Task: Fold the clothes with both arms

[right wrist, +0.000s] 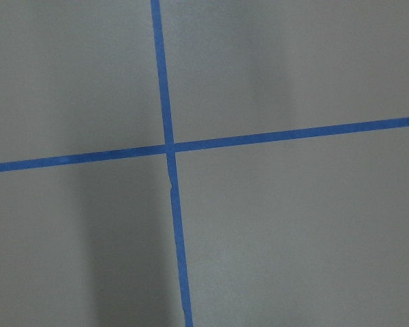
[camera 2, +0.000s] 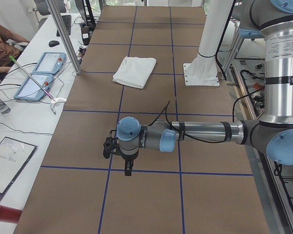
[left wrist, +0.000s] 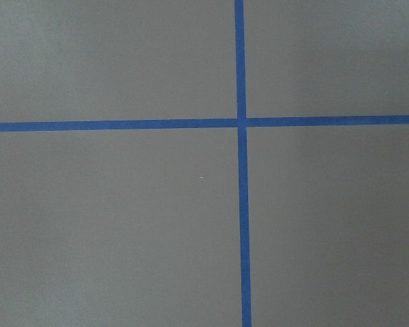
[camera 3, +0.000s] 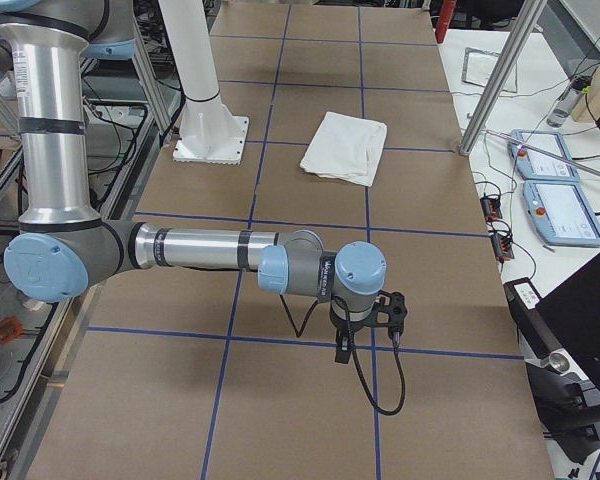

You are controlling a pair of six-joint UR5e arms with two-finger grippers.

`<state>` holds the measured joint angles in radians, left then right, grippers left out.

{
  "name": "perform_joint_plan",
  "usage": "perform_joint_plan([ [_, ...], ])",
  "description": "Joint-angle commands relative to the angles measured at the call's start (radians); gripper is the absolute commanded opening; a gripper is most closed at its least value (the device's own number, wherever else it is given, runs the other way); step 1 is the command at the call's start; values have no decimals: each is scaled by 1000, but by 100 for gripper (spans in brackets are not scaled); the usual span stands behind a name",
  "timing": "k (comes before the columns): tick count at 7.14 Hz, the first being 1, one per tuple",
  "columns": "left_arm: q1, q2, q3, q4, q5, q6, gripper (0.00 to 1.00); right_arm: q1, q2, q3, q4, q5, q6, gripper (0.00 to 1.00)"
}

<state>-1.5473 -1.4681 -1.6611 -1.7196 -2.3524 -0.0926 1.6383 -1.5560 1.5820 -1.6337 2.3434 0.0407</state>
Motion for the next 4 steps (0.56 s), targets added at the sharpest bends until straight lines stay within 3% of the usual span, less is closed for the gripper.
perform_joint_plan([
  [1,0,0,0,0,-1,-1,100,0,1,4,0,-21,-4,100],
  [4,0,0,1,0,-2,-1,100,0,-9,4,-5,-21,-80,100],
])
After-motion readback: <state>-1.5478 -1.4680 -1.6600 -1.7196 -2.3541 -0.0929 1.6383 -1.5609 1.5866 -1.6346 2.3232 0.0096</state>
